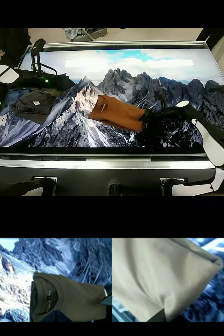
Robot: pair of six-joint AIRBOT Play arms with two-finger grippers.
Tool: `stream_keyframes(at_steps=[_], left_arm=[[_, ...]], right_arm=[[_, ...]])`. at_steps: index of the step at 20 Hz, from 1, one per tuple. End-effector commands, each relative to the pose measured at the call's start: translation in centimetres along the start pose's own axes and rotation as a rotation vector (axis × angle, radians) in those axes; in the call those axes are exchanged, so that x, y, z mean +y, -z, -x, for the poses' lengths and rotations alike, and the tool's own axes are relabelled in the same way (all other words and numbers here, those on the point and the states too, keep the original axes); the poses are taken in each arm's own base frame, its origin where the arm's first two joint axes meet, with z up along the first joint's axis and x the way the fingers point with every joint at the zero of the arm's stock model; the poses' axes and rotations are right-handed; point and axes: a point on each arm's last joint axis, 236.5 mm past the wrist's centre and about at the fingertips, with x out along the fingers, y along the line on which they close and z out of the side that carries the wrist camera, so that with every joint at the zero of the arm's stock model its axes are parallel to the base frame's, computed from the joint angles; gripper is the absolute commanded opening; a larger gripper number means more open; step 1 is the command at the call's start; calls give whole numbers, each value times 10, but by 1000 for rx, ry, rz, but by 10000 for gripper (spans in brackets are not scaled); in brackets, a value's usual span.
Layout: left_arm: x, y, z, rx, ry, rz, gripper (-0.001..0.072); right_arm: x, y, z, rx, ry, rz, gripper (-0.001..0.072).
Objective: Fold the shirts.
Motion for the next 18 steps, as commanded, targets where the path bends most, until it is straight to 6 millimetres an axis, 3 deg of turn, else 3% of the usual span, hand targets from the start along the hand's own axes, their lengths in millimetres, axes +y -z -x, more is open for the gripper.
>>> stream_keyframes(at_steps=[1, 4, 5, 7, 9, 11, 13, 16, 18], left_arm=[[-2, 0, -1, -1, 2, -4, 42], [-2, 1, -1, 2, 2, -4, 42], [-1, 1, -1, 2, 1, -3, 42], [-2, 1, -1, 4, 2, -4, 42], [-2, 1, -1, 5, 2, -4, 43], [-2, 4, -1, 17, 4, -4, 42], [-3, 8, -1, 33, 7, -4, 42], [-3, 9, -1, 39, 9, -4, 42], [-4, 12, -1, 50, 11, -4, 42]], right_arm=[[7, -38, 36, -119, -5, 117, 43], [-9, -100, 124, -340, 43, 83, 43], [-17, -112, 154, -397, 61, 85, 43], [-38, -122, 216, -497, 95, 58, 44], [-69, -115, 270, -584, 124, -21, 45], [-103, -93, 311, -637, 143, -105, 45], [-133, -58, 340, -643, 168, -179, 46], [-178, 8, 365, -581, 248, -337, 45], [-202, 50, 369, -505, 312, -450, 44]])
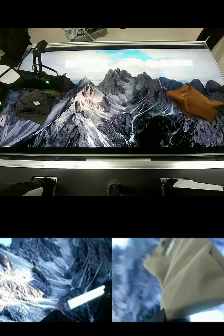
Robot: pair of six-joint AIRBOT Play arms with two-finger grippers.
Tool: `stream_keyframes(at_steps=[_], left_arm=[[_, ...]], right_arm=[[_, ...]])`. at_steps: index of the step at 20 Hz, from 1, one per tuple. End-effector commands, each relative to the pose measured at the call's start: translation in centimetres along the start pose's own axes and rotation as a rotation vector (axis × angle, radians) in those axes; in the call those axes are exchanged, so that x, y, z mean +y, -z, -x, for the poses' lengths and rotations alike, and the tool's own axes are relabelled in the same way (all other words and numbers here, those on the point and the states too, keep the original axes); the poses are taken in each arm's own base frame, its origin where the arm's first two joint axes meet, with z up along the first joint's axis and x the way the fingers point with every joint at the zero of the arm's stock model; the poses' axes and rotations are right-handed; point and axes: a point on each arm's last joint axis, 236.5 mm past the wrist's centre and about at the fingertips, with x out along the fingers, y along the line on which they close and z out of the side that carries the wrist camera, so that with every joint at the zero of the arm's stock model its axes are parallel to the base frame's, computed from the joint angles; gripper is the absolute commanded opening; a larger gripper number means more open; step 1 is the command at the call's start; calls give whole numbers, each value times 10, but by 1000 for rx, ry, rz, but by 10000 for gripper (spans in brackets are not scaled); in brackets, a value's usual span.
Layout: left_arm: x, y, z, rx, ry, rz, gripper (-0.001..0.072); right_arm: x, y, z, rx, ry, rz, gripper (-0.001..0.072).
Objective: Fold the shirts.
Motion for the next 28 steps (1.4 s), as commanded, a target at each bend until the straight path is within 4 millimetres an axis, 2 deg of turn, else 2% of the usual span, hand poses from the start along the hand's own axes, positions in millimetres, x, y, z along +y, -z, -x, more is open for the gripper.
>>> stream_keyframes(at_steps=[1, 6, 9, 13, 17, 18, 19, 20, 21, 22, 23, 24, 25, 26, 27, 28], left_arm=[[-1, 5, 0, 23, 4, 0, 42], [-2, 8, 0, 32, 7, 1, 42], [-2, 8, 0, 35, 8, 1, 42], [-2, 9, 0, 36, 8, 1, 42], [-2, 9, 0, 36, 8, 1, 43], [-3, 9, 1, 37, 12, 3, 42], [-8, 9, 1, 37, 35, 12, 42], [-16, 7, 2, 31, 67, 24, 42], [-23, 5, 5, 21, 91, 30, 42], [-27, -1, 10, 3, 101, 27, 42], [-31, -8, 18, -21, 101, 14, 42], [-34, -19, 29, -58, 100, -10, 42], [-36, -32, 42, -98, 95, -35, 42], [-37, -47, 56, -148, 86, -53, 42], [-37, -64, 70, -207, 73, -64, 42], [-34, -82, 83, -275, 49, -77, 41]], right_arm=[[-67, 54, 38, 153, 177, -129, 44], [-98, 143, 25, 319, 331, -332, 47], [-111, 186, 31, 339, 463, -383, 48], [-115, 212, 43, 349, 561, -412, 48], [-107, 217, 47, 343, 569, -455, 54], [-107, 217, 50, 337, 583, -466, 78], [-107, 218, 54, 331, 600, -475, 188], [-106, 216, 58, 321, 611, -469, 534], [-107, 213, 65, 320, 633, -437, 633], [-110, 207, 83, 316, 688, -410, 633], [-113, 191, 106, 284, 757, -376, 633], [-115, 161, 134, 197, 832, -325, 633], [-111, 119, 161, 65, 888, -260, 633], [-98, 68, 193, -107, 926, -172, 633], [-75, 21, 219, -255, 950, -67, 625], [-43, -23, 239, -373, 973, 79, 593]])
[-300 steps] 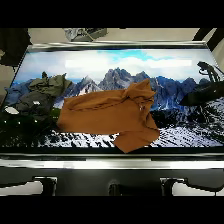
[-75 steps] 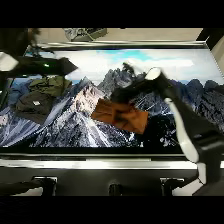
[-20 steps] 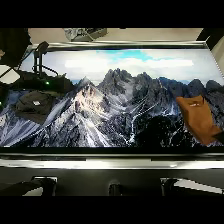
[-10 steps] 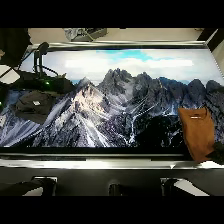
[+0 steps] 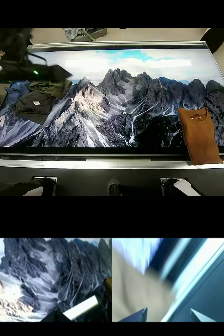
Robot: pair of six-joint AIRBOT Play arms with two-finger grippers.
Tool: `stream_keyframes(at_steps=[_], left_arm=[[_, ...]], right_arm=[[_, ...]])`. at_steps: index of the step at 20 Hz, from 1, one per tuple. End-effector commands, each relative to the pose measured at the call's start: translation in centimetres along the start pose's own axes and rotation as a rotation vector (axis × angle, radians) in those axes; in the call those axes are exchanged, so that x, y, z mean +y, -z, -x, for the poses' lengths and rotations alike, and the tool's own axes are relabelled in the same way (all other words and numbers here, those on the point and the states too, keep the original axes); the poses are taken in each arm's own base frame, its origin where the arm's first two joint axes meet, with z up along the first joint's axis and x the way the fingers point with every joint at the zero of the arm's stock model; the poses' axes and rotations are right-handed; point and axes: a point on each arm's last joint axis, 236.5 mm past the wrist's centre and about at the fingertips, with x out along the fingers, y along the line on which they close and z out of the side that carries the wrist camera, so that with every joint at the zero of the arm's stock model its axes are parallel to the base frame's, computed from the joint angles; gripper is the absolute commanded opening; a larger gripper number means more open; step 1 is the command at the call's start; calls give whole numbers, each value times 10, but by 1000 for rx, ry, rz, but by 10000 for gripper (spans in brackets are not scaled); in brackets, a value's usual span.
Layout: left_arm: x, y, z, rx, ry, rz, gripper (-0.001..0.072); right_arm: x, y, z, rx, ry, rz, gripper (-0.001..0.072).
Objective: Fold the shirts.
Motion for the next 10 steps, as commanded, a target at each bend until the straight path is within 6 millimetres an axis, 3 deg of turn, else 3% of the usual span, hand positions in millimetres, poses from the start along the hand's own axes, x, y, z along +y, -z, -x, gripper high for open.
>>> stream_keyframes(at_steps=[1, 2, 3, 4, 5, 6, 7, 8, 9, 10], left_arm=[[11, -59, 37, -194, -108, -91, 40], [35, -67, 42, -216, -235, -140, 40], [71, -63, 45, -195, -394, -124, 40], [103, -46, 43, -130, -522, -62, 41], [123, -20, 34, -36, -578, 3, 47], [136, 19, 21, 110, -590, 52, 141], [144, 65, 12, 275, -595, 101, 371], [146, 114, 6, 440, -583, 148, 478], [139, 153, 0, 544, -538, 178, 479], [125, 177, -4, 582, -473, 191, 479]], right_arm=[[23, -127, 123, -518, 77, 202, 571], [65, -141, 144, -592, 52, 346, 547], [112, -138, 151, -613, 2, 486, 548], [168, -116, 146, -566, -88, 627, 550], [214, -81, 134, -470, -180, 730, 562], [257, -40, 117, -356, -256, 840, 585], [284, -1, 97, -231, -294, 931, 666], [302, 39, 74, -92, -321, 1004, 668], [316, 74, 56, 26, -352, 1066, 668], [320, 108, 45, 155, -376, 1128, 667]])
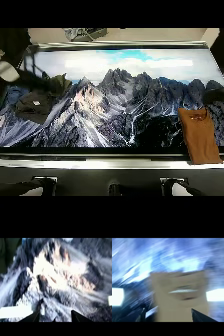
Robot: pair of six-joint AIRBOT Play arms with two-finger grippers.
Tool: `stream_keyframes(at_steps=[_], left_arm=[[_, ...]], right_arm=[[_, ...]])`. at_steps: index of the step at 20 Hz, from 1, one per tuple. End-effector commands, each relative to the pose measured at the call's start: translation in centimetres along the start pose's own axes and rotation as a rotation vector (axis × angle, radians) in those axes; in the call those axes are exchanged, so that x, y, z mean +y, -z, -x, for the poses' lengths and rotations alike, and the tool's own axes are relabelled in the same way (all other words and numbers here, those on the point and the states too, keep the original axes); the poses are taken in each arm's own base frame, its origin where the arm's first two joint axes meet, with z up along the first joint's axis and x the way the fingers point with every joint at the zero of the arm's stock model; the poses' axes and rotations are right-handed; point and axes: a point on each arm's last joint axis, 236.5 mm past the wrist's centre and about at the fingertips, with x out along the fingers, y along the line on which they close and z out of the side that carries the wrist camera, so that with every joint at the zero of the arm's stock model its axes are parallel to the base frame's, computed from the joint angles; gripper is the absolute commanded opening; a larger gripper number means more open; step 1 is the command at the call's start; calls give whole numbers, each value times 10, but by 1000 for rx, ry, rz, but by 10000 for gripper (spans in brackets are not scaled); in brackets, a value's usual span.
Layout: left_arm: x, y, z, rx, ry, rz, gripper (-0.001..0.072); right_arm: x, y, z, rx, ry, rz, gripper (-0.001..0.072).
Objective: Fold the shirts.
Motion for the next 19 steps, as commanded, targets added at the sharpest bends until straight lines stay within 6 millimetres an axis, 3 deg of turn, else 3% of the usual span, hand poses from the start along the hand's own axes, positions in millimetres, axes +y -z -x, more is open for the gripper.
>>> stream_keyframes(at_steps=[1, 5, 19], left_arm=[[-7, 97, -27, 248, 30, 19, 478], [-1, 79, -17, 26, 2, 24, 478], [-1, 80, -18, 32, 3, 23, 478]], right_arm=[[113, 49, -39, 305, -252, 218, 666], [124, 48, -43, 319, -212, 300, 666], [124, 49, -42, 327, -211, 301, 666]])
